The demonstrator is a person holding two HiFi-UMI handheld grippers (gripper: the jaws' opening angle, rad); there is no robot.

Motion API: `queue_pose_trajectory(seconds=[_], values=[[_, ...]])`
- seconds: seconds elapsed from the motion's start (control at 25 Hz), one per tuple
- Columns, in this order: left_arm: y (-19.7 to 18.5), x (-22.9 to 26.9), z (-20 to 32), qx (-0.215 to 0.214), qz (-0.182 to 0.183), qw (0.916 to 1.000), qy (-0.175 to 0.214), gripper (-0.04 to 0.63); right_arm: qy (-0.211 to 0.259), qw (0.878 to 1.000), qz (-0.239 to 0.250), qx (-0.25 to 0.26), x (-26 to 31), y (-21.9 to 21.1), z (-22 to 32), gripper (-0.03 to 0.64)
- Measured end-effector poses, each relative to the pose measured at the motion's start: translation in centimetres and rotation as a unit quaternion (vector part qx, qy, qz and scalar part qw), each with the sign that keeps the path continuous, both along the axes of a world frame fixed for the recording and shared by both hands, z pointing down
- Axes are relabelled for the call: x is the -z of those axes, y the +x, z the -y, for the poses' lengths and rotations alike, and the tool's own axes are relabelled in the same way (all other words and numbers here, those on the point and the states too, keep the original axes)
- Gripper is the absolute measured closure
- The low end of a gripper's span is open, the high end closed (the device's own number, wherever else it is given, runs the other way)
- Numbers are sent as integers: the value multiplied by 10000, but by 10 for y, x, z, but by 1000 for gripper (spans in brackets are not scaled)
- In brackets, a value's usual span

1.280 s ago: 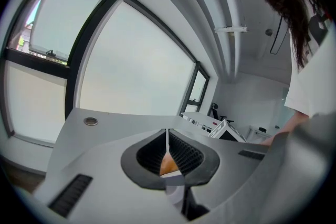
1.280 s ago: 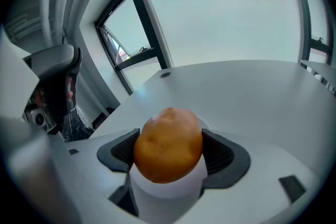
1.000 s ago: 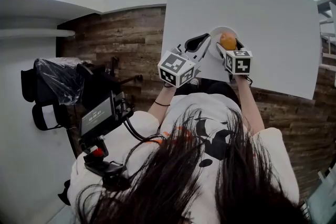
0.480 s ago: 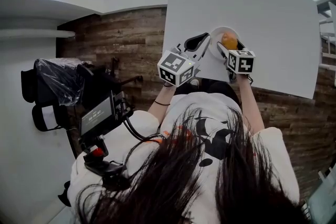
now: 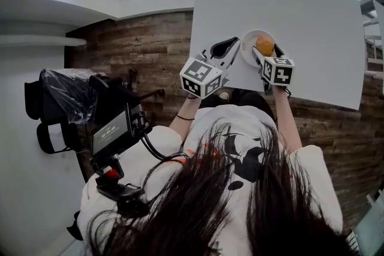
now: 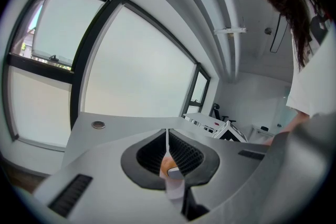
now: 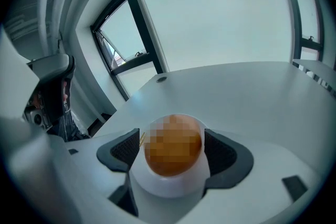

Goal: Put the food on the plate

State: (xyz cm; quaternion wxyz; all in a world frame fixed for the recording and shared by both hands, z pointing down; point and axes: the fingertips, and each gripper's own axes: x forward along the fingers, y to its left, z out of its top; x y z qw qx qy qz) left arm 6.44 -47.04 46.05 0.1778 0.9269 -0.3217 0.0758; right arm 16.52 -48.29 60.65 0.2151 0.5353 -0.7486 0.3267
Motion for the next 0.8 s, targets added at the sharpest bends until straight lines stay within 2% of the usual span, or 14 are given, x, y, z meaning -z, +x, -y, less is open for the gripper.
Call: queue_pose_trajectory(seconds=[0.16,0.4,0.6,0.64,0.8], values=[[-1,-1,-3,-52,-10,10000,26,589,317,9991,-90,-284,18,9,-1,247],[-4,-6,-14,-203,6,9998,38,589,691,9939,555,-656,47,4,-13,249],[0,-9,-27,-420,15,9991,1,589,983,9891,786,-763,73,-2,-32,254],[3,-9,-31,-484,15,9988,-9,589,1043,9873,847,-842,78,-1,-36,322],[12,-10,-47,-739,25,9972,-69,589,1095,9823,1150,-991,86,-5,-54,331]])
